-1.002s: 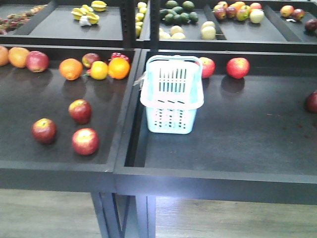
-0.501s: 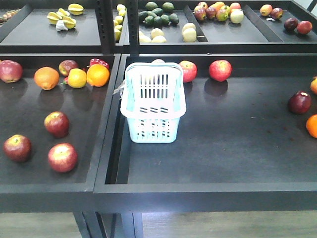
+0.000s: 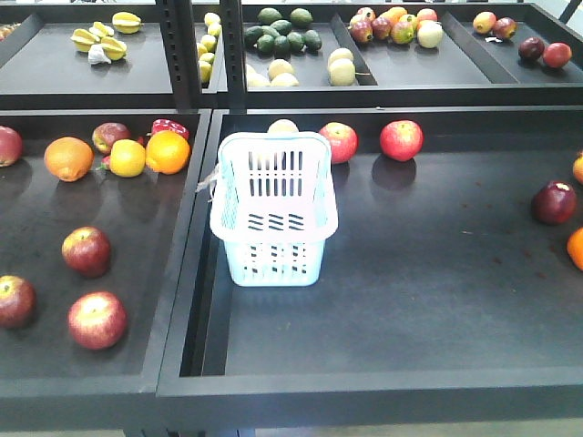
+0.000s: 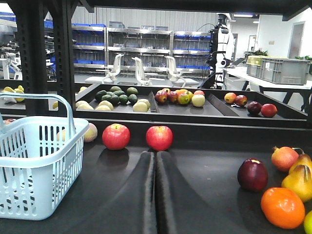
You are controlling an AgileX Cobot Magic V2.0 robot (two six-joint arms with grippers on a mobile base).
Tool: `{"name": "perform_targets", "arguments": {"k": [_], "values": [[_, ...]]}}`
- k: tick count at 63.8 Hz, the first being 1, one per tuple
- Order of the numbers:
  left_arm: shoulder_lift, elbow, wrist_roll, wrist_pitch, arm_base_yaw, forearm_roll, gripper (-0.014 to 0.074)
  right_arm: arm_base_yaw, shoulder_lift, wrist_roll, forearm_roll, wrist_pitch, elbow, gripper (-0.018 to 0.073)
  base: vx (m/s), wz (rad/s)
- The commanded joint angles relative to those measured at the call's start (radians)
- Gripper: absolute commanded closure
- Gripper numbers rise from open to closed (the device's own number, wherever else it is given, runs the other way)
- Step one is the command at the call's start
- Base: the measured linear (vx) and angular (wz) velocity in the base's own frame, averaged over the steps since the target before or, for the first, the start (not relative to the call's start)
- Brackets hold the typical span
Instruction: Pick three apples into basket with both arms
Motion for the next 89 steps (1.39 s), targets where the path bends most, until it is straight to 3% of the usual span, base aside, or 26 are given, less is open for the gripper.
{"name": "perform_targets", "arguments": {"k": [1,89], "values": [[-0.014,0.024,-0.001,-0.077,-0.001,-0.007,0.0603,-0.004,-0.010,-0.004,-0.006,-0.077,0.014,0.0564,0.10,0.01],[-0.014,0.024,-0.001,-0.077,-0.001,-0.007,0.0603,-0.004,-0.010,-0.004,-0.006,-0.077,0.014,0.0564,0.07,0.02]]}}
